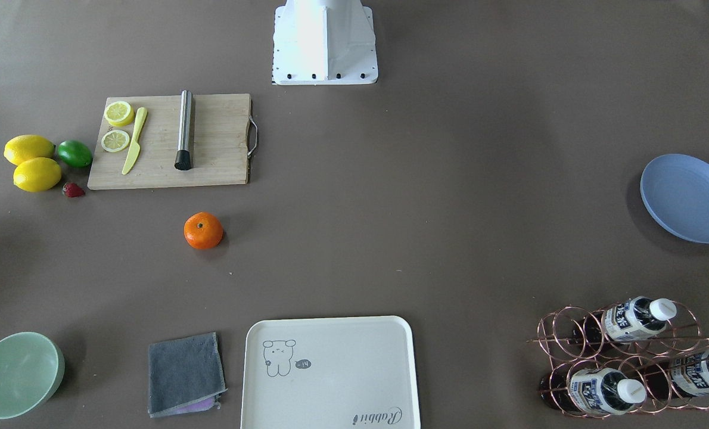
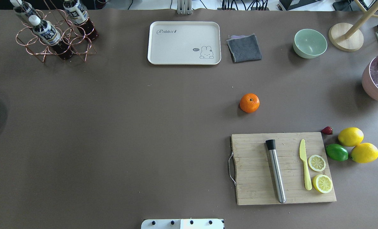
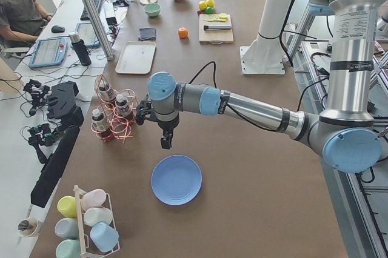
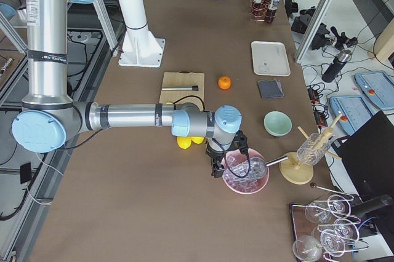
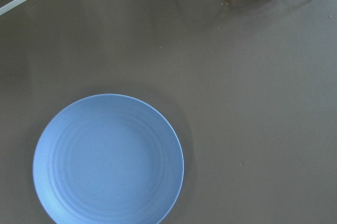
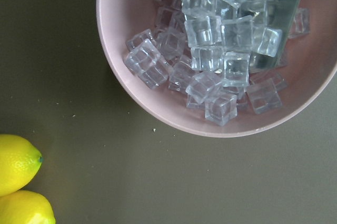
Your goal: Pick orange to plate
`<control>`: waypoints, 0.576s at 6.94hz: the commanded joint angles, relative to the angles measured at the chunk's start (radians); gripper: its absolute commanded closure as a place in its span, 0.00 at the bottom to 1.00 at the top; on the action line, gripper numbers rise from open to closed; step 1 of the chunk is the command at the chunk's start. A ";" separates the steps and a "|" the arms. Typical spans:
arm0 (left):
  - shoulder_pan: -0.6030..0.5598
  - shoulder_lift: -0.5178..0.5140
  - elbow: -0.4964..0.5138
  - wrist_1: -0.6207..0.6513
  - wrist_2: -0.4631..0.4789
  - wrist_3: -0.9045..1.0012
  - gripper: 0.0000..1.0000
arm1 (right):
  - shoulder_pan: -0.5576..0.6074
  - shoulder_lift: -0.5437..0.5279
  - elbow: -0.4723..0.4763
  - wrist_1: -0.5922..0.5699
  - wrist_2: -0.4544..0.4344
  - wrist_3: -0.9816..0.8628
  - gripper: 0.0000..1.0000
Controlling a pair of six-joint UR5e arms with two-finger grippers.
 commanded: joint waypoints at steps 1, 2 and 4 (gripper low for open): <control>0.003 0.003 0.006 -0.035 0.000 -0.002 0.02 | -0.001 0.002 0.002 0.002 0.000 0.003 0.00; 0.005 -0.006 0.009 -0.042 0.003 0.005 0.02 | -0.001 0.002 0.003 0.002 0.000 0.003 0.00; 0.018 0.001 0.001 -0.040 0.005 -0.004 0.03 | -0.001 0.002 0.002 0.000 0.000 0.003 0.00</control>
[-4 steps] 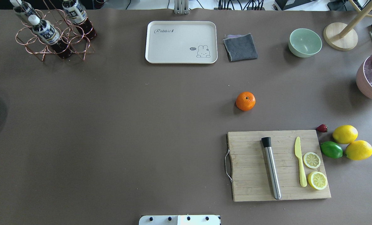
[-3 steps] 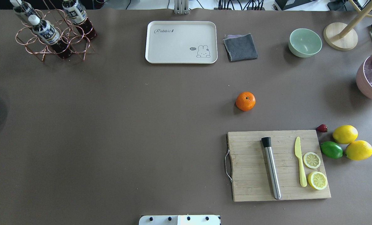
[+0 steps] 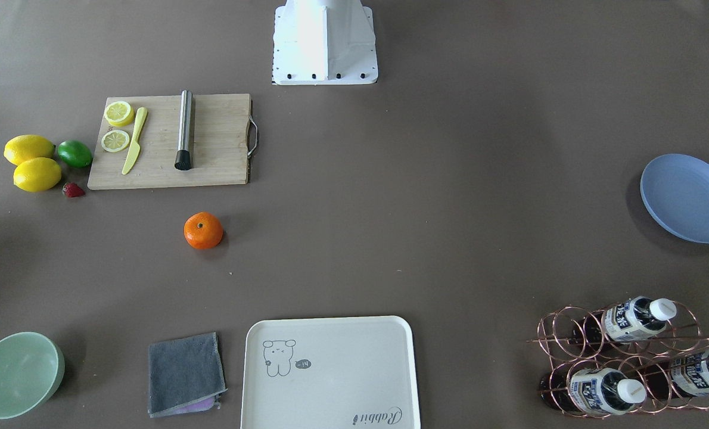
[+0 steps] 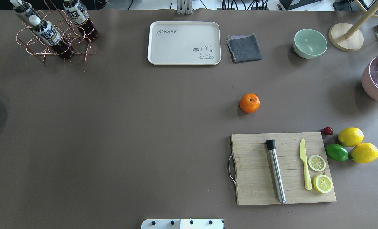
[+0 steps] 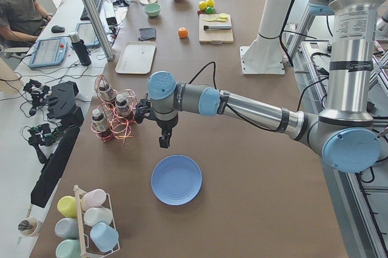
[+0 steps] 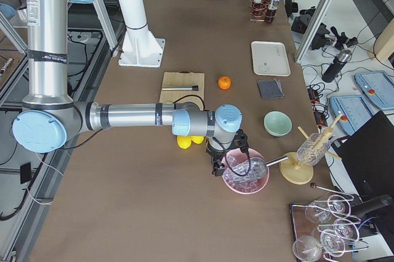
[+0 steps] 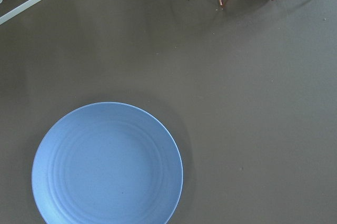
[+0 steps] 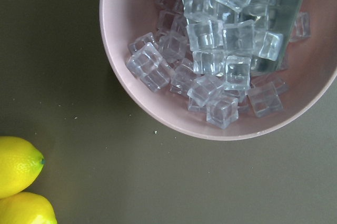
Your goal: Pick orange to plate
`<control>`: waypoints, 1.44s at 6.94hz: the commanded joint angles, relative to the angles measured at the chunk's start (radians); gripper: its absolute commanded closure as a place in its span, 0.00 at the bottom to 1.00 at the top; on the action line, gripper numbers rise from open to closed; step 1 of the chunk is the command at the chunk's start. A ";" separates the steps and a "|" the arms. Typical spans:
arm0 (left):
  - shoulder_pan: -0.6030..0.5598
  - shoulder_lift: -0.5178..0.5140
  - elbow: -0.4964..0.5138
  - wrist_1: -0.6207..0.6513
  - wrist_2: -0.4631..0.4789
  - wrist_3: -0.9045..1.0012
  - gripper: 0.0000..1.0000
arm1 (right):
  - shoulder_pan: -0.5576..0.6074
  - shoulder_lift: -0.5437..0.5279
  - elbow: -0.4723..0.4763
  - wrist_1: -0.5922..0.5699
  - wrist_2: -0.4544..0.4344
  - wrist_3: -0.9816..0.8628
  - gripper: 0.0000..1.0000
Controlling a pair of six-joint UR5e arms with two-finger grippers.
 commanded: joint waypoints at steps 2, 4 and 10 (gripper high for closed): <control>0.003 0.004 -0.004 0.000 -0.001 -0.014 0.03 | -0.002 0.006 0.000 0.000 -0.002 -0.001 0.00; 0.005 -0.004 0.000 -0.002 -0.001 -0.031 0.03 | -0.005 0.003 -0.007 -0.001 0.000 0.002 0.00; 0.005 -0.033 -0.013 0.000 0.002 -0.043 0.04 | -0.012 -0.001 -0.011 -0.001 0.000 0.005 0.00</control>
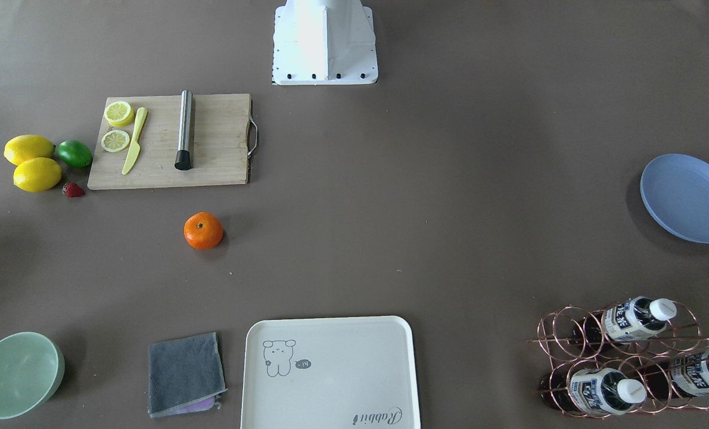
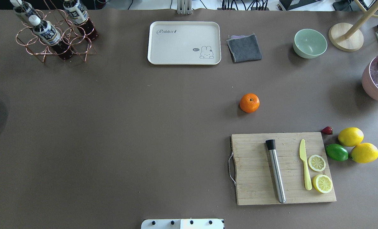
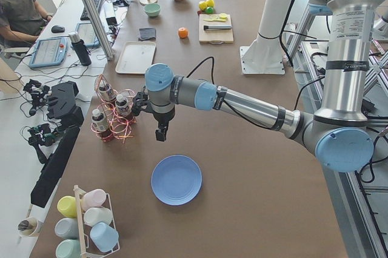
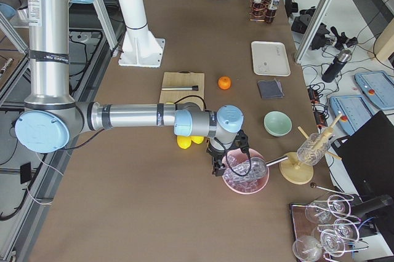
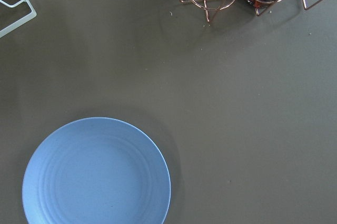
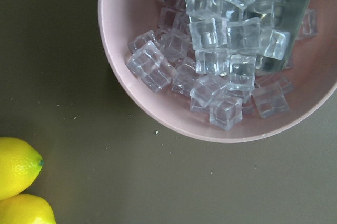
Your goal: Pick orange to plate
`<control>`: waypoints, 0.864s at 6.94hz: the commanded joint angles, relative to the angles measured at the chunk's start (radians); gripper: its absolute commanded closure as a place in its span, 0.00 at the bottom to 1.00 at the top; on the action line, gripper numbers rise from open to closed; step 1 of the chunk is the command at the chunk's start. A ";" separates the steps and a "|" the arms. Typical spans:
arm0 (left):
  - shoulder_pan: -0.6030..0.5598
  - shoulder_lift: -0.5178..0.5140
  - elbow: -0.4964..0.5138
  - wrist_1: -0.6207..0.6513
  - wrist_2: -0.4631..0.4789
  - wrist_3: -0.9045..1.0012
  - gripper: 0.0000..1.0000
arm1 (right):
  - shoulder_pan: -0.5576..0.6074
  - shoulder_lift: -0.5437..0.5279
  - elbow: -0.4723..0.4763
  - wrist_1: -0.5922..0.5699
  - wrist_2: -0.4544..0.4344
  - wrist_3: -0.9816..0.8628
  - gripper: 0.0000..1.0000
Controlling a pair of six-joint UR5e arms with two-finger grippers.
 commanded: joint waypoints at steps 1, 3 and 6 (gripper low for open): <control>0.001 0.003 0.003 0.002 0.000 0.001 0.03 | 0.000 -0.007 0.002 0.000 0.002 -0.001 0.00; 0.001 0.012 0.011 0.005 0.000 0.001 0.03 | 0.000 -0.007 0.027 0.002 0.002 -0.006 0.00; 0.001 0.012 0.008 0.003 0.000 0.001 0.03 | 0.000 -0.003 0.027 0.002 0.000 -0.001 0.00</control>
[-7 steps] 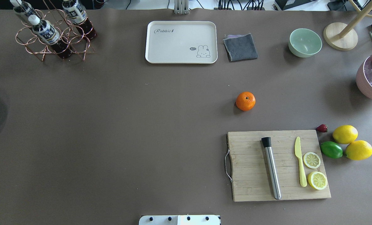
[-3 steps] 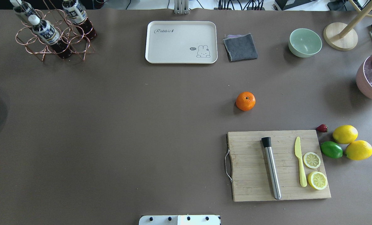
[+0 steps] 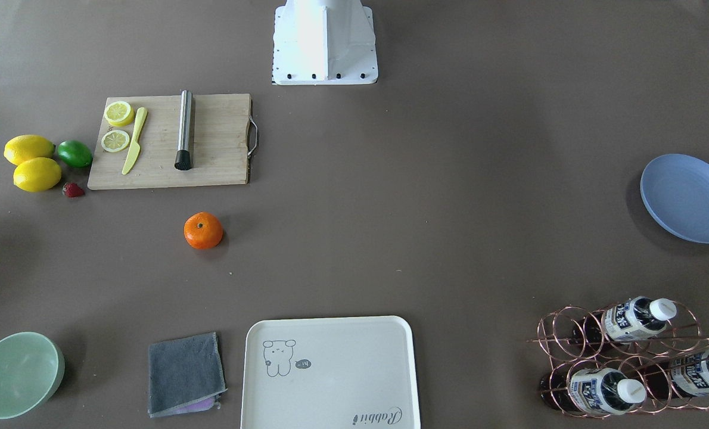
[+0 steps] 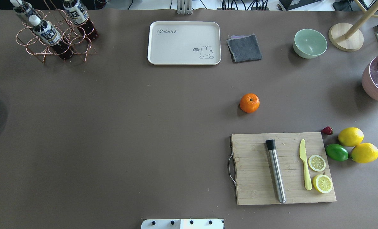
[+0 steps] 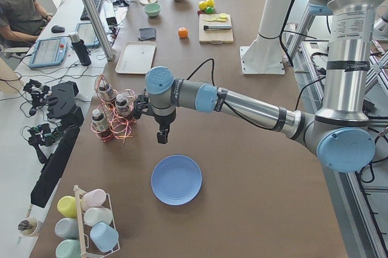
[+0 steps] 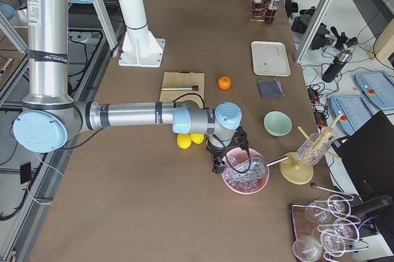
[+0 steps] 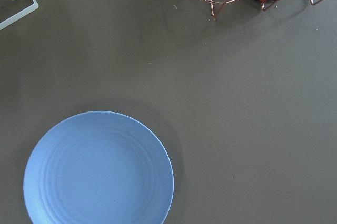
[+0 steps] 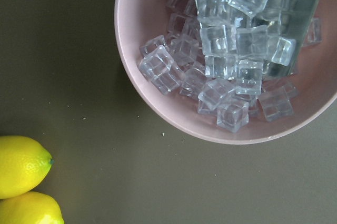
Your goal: Pick orange to plate
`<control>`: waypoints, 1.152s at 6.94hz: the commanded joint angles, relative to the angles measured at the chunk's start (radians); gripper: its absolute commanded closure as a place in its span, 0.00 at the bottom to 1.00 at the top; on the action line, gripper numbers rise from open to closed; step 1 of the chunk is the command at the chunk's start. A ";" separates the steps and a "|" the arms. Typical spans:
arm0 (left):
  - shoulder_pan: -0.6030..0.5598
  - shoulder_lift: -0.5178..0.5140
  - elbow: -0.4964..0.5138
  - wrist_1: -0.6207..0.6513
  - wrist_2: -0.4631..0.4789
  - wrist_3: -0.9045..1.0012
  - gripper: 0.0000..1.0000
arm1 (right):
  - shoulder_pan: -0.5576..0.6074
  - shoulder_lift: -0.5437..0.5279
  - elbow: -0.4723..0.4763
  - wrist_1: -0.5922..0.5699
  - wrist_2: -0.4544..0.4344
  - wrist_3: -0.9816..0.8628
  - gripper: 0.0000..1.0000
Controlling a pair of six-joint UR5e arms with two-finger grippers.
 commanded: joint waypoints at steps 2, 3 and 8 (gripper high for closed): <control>0.002 0.018 -0.006 -0.002 -0.001 0.000 0.03 | -0.005 0.002 -0.001 0.000 0.000 -0.005 0.00; 0.002 0.025 -0.008 -0.004 -0.003 0.003 0.03 | -0.005 -0.001 0.000 0.000 0.008 -0.002 0.00; -0.002 0.093 0.270 -0.390 0.032 0.002 0.02 | -0.015 0.000 0.057 0.001 0.113 -0.006 0.00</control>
